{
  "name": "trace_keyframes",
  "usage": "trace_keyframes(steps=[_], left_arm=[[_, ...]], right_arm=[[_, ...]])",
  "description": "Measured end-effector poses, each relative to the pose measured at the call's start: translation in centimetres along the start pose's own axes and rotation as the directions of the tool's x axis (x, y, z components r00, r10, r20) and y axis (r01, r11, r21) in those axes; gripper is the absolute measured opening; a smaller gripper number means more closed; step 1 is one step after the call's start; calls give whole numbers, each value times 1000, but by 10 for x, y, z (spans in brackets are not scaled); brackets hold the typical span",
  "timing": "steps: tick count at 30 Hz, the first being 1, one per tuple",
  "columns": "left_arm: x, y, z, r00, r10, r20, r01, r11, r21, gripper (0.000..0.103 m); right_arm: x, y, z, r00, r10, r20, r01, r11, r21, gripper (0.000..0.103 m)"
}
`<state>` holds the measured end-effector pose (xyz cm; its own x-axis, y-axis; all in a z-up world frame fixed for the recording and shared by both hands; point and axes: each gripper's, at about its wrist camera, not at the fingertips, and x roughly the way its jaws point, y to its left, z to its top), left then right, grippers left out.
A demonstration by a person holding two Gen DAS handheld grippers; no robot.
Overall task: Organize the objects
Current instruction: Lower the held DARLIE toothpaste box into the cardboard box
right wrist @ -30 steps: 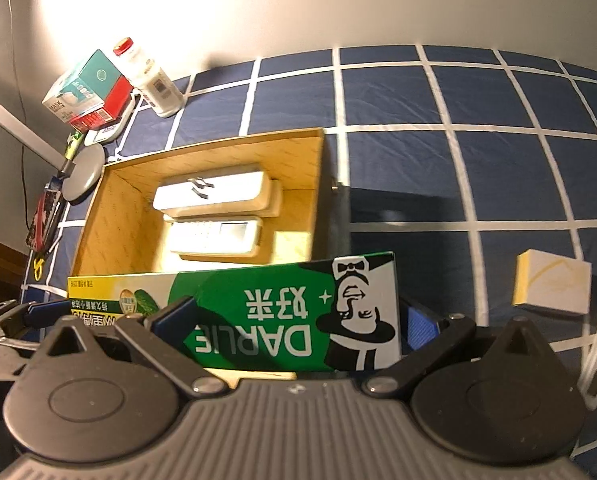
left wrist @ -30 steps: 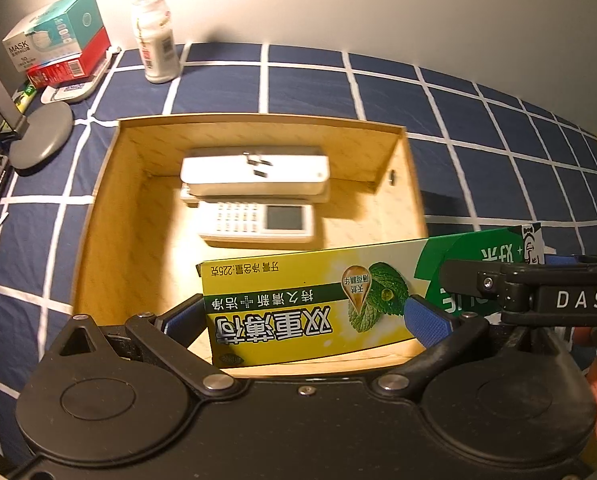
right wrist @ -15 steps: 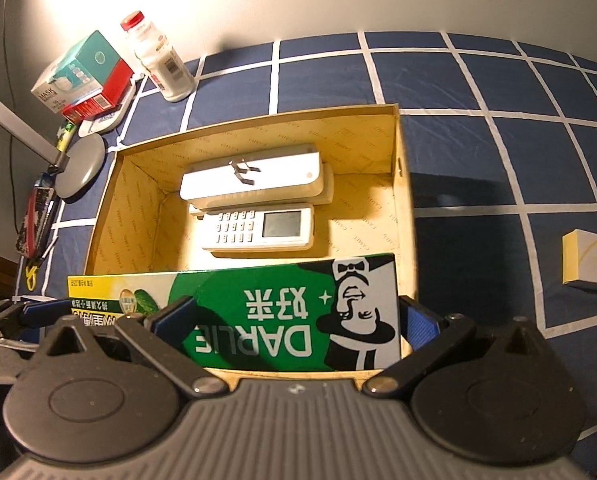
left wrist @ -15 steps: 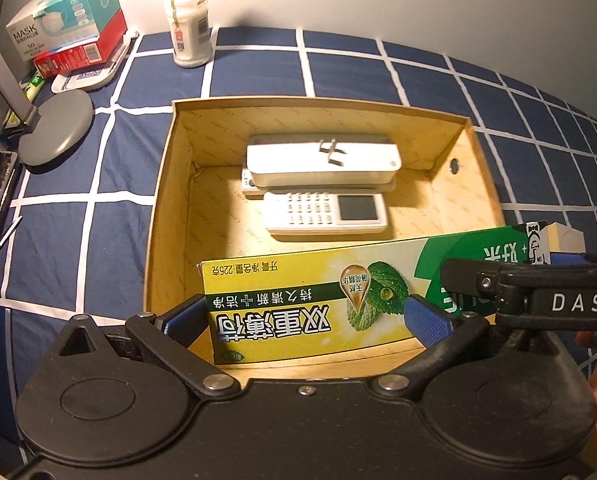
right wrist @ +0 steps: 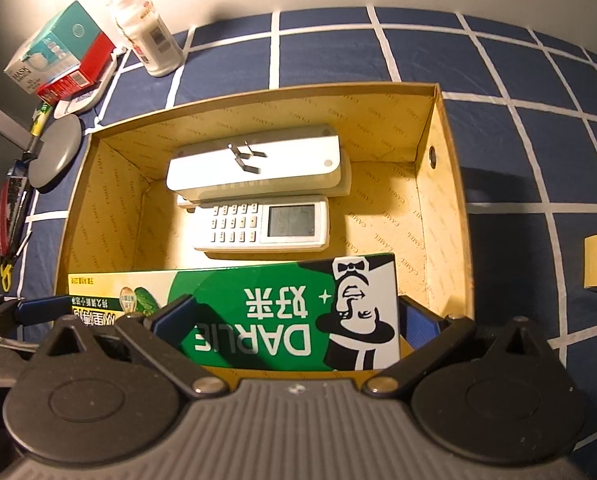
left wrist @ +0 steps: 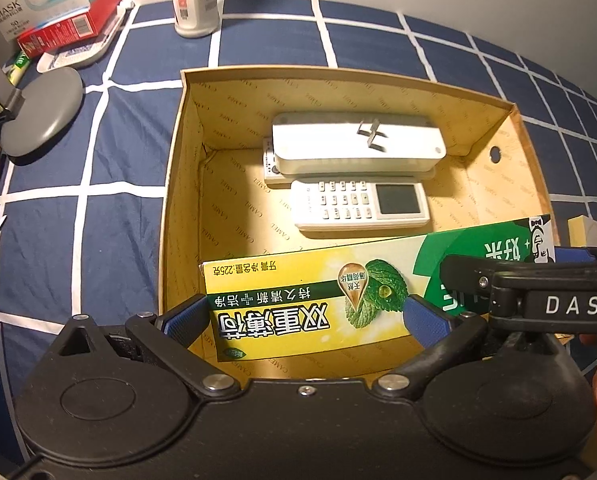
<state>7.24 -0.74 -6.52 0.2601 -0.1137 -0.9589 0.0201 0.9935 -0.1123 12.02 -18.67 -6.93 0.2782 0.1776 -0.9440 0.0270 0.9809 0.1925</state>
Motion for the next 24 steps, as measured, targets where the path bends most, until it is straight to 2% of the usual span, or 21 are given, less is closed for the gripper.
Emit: trace_keyframes(steps=[6,24], left_arm=[[16,0,11,1000,1,-27,0,1000,18,103],[43,2,29,996,26,-79,-24,999,29,103]], right_arm=[[17,-7,6,1000,-2,-28,3,999,40,103],[50,-10,23,997,-5,-77,10,998,64,103]])
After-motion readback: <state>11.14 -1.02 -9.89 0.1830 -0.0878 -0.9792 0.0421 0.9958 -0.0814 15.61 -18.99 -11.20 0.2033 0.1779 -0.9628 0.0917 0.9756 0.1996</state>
